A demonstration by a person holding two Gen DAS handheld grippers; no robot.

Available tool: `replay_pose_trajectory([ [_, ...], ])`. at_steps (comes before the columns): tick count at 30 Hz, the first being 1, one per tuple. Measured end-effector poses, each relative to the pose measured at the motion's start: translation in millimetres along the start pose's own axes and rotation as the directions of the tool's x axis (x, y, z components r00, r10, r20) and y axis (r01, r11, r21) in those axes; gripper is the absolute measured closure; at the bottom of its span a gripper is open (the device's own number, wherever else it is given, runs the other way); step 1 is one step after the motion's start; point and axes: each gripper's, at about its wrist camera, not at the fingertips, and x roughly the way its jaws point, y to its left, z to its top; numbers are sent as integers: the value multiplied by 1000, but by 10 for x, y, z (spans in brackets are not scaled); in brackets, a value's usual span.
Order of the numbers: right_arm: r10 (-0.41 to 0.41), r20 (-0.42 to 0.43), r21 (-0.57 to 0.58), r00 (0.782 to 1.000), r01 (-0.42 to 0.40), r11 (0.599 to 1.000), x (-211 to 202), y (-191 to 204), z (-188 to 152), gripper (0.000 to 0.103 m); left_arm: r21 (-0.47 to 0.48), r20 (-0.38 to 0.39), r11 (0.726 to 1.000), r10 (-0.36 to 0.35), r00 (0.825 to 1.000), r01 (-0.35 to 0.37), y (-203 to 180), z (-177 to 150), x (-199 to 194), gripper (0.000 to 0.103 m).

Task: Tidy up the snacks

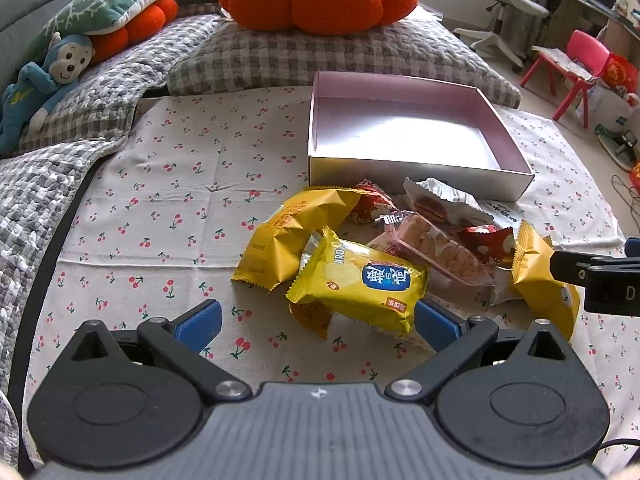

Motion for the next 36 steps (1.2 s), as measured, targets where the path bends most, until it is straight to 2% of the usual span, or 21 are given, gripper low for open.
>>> replay_pose_trajectory([
  [36, -29, 40, 50, 999, 27, 998, -13, -137, 14, 0, -21, 26, 1000, 6, 1000, -5, 33, 39, -37, 1],
])
